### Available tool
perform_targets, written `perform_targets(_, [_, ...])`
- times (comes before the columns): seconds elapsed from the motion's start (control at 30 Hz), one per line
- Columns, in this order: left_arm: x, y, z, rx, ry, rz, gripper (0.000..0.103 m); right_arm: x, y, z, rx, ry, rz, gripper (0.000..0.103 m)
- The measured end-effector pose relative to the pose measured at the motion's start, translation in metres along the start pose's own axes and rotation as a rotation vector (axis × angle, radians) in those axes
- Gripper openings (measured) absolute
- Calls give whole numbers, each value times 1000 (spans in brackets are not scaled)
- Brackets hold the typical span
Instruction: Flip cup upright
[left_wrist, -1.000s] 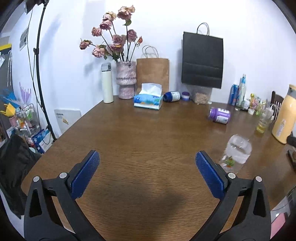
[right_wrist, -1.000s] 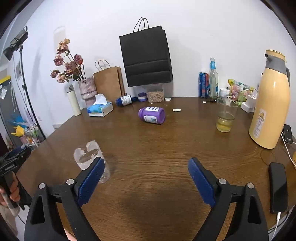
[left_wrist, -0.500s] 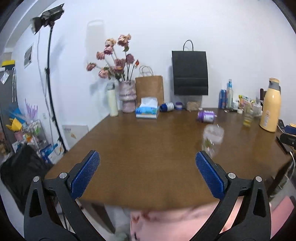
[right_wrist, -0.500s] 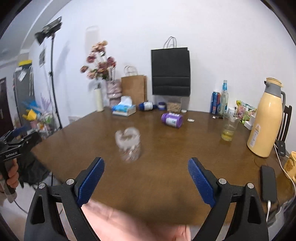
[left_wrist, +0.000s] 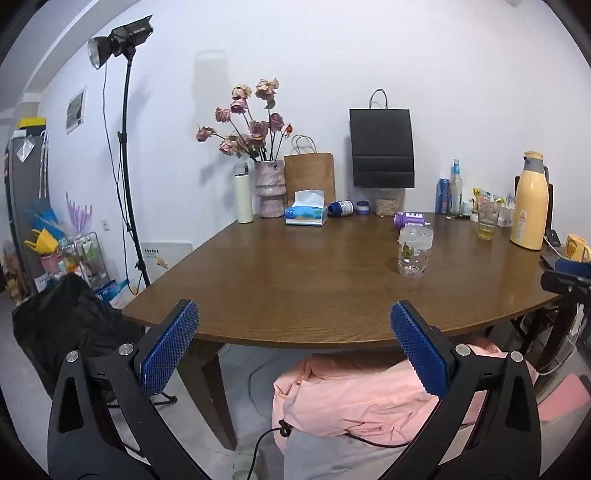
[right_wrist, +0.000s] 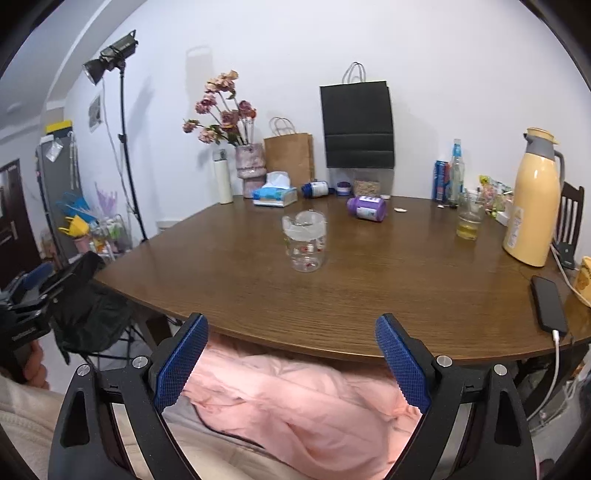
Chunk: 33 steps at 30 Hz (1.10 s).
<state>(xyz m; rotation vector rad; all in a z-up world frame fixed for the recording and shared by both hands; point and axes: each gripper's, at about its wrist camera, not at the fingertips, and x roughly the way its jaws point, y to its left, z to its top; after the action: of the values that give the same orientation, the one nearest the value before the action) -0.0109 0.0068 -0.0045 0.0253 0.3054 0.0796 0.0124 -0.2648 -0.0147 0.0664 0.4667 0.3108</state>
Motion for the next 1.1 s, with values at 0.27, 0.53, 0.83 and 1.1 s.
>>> perform_targets(0.27, [-6, 5, 1, -13, -33, 8, 103, 2, 5, 0, -13, -3, -5, 95])
perform_targets(0.53, [-10, 6, 4, -24, -55, 2, 103, -1, 5, 1, -23, -13, -15, 95])
perform_targets(0.83, [-13, 4, 6, -22, -72, 7, 103, 0, 5, 1, -16, -7, -22, 95])
perform_targets(1.1, [-14, 5, 7, -13, -82, 10, 103, 1, 2, 1, 15, -1, 23, 95])
